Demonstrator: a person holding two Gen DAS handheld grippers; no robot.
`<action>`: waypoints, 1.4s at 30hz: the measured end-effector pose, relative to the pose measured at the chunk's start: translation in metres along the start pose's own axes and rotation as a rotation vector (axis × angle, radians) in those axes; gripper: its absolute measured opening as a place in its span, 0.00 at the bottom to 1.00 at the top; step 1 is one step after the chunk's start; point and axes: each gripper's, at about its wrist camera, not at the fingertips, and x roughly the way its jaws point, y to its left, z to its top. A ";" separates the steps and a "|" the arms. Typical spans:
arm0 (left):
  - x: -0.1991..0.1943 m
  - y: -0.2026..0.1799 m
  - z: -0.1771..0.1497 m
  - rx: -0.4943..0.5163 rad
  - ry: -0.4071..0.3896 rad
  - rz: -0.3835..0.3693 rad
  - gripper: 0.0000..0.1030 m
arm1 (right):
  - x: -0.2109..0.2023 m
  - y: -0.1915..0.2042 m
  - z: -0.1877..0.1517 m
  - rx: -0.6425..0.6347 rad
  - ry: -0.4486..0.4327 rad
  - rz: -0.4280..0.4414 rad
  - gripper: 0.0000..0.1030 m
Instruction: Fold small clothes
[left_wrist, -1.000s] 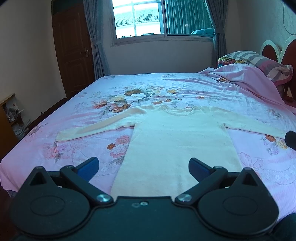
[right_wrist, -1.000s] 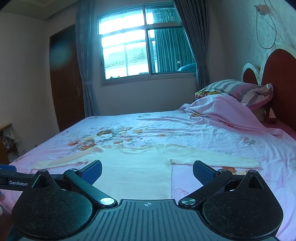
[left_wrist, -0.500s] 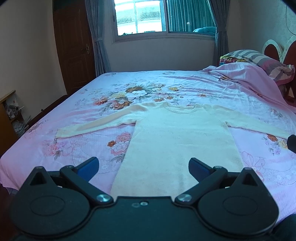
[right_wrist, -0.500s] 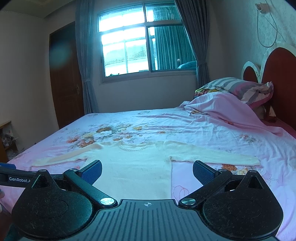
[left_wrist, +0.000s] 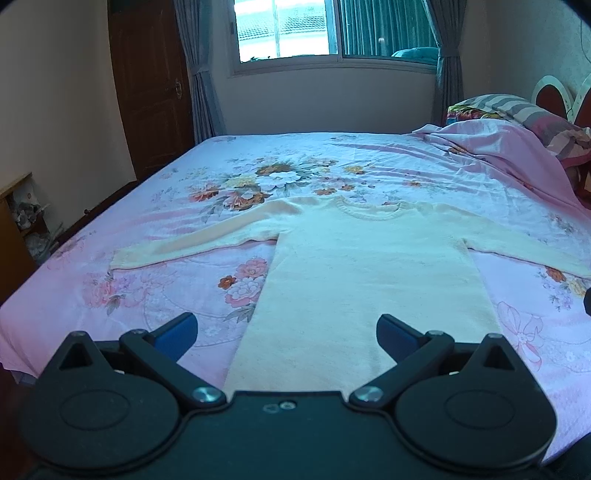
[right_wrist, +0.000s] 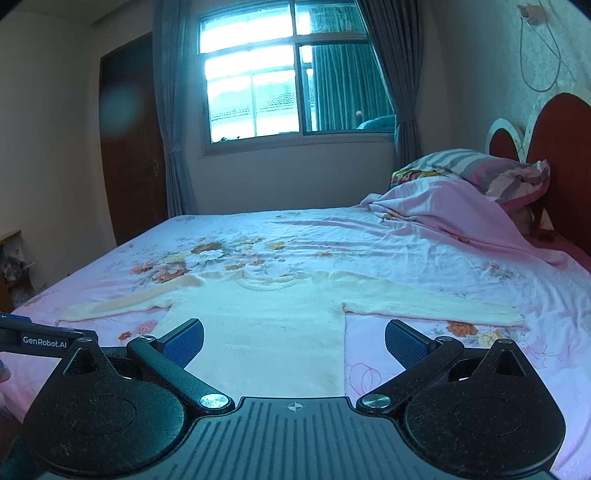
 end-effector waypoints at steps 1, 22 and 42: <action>0.003 0.002 0.001 -0.006 0.003 -0.006 0.99 | 0.003 0.001 0.000 -0.007 -0.003 0.005 1.00; 0.117 0.107 0.046 -0.225 0.147 0.071 0.94 | 0.116 0.049 0.025 -0.067 0.084 0.113 1.00; 0.272 0.241 0.066 -0.537 0.350 0.170 0.74 | 0.259 0.105 0.026 -0.082 0.212 0.186 1.00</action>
